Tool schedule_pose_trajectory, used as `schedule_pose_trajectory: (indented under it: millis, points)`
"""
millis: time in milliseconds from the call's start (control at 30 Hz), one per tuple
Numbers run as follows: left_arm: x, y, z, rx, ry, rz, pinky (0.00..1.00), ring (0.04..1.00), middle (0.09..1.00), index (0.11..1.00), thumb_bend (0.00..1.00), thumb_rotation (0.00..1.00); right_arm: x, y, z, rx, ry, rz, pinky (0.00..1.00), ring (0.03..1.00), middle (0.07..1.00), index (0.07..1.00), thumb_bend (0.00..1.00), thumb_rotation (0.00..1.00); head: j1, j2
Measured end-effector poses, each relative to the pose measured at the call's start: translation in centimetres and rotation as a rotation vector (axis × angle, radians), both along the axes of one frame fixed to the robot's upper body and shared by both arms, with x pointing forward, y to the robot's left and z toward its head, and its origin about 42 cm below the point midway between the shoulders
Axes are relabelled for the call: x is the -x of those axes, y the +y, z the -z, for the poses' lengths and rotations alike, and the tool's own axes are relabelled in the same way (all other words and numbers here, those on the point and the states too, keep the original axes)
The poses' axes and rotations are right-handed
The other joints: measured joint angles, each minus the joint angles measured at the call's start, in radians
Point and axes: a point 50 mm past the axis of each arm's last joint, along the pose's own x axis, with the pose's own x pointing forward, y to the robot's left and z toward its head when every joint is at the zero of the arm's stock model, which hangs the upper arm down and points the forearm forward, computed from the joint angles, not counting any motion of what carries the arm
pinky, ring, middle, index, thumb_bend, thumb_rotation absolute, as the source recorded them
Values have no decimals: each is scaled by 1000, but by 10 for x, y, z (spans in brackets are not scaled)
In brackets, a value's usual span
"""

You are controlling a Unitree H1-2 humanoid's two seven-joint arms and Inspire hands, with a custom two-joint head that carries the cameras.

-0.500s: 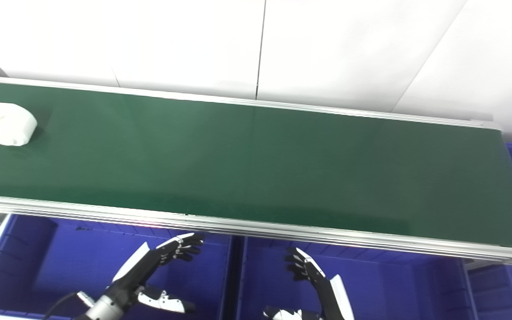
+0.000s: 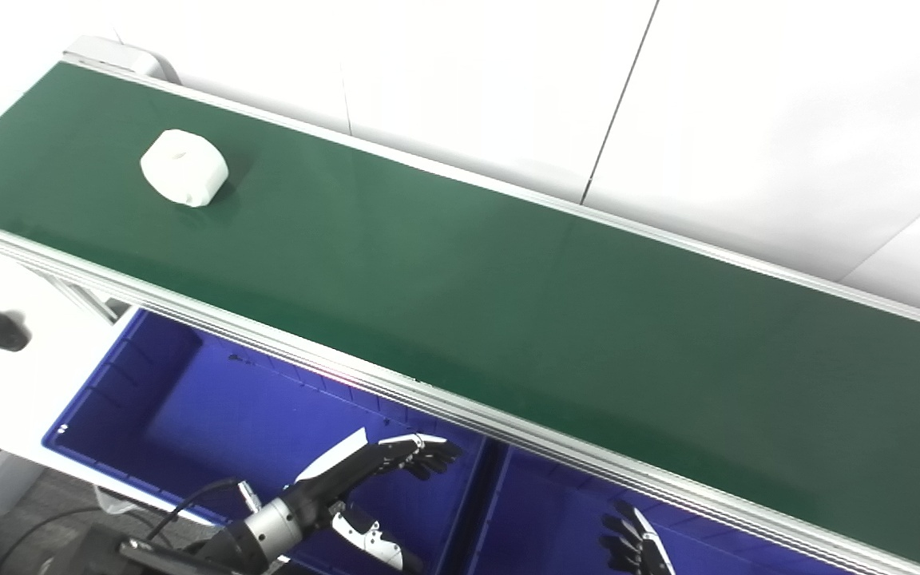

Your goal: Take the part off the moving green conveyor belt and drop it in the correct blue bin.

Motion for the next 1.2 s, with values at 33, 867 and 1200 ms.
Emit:
schedule_pose_trajectory:
  millis: [33,867,1200]
  points:
    - [0,0,0,1,0,-1,746,793,826,803,858,149,1,0,0,-6,6,0,716,776,821,890,786,223,2,-3]
    - [0,3,8,-17,21,-13,730,783,811,783,861,131,1,5,6,-41,37,17,683,752,798,867,776,198,-34,-86]
    - [0,5,8,-26,17,-4,708,761,794,774,862,134,1,7,6,-24,33,1,672,746,792,858,775,221,-52,-87]
